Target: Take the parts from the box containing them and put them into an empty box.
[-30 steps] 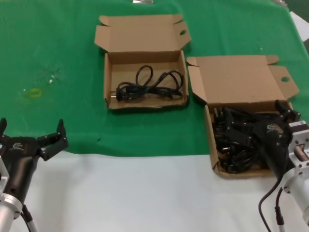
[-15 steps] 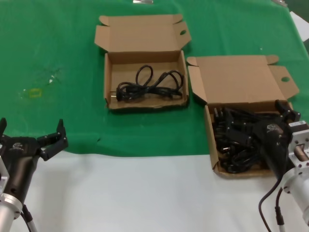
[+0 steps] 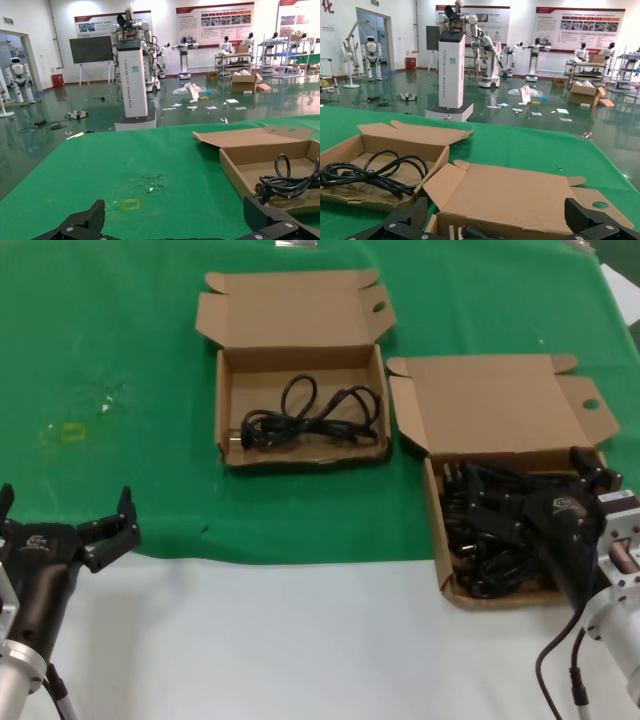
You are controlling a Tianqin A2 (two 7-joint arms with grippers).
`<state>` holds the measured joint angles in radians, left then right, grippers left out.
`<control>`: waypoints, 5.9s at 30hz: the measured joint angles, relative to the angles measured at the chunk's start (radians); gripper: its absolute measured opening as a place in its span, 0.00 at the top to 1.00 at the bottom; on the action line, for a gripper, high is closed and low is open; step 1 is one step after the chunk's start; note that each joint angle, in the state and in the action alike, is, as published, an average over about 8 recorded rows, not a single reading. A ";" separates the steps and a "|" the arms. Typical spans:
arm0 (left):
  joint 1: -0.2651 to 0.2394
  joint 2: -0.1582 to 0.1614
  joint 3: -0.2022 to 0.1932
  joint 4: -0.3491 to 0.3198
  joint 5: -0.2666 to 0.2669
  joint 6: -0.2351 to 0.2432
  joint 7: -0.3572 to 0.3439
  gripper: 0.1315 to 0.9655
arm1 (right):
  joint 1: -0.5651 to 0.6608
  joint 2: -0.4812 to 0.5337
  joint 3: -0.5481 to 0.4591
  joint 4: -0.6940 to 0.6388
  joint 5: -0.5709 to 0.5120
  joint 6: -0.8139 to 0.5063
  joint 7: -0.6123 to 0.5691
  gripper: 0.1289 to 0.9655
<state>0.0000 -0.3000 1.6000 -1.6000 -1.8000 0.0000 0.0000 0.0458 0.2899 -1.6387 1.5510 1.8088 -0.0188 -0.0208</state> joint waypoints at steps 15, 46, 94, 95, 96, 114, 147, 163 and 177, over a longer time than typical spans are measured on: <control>0.000 0.000 0.000 0.000 0.000 0.000 0.000 0.00 | 0.000 0.000 0.000 0.000 0.000 0.000 0.000 0.00; 0.000 0.000 0.000 0.000 0.000 0.000 0.000 0.00 | 0.000 0.000 0.000 0.000 0.000 0.000 0.000 0.00; 0.000 0.000 0.000 0.000 0.000 0.000 0.000 0.00 | 0.000 0.000 0.000 0.000 0.000 0.000 0.000 0.00; 0.000 0.000 0.000 0.000 0.000 0.000 0.000 0.00 | 0.000 0.000 0.000 0.000 0.000 0.000 0.000 0.00; 0.000 0.000 0.000 0.000 0.000 0.000 0.000 0.00 | 0.000 0.000 0.000 0.000 0.000 0.000 0.000 0.00; 0.000 0.000 0.000 0.000 0.000 0.000 0.000 0.00 | 0.000 0.000 0.000 0.000 0.000 0.000 0.000 0.00; 0.000 0.000 0.000 0.000 0.000 0.000 0.000 0.00 | 0.000 0.000 0.000 0.000 0.000 0.000 0.000 0.00; 0.000 0.000 0.000 0.000 0.000 0.000 0.000 0.00 | 0.000 0.000 0.000 0.000 0.000 0.000 0.000 0.00; 0.000 0.000 0.000 0.000 0.000 0.000 0.000 0.00 | 0.000 0.000 0.000 0.000 0.000 0.000 0.000 0.00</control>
<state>0.0000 -0.3000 1.6000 -1.6000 -1.8000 0.0000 0.0000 0.0458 0.2899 -1.6387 1.5510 1.8088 -0.0188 -0.0209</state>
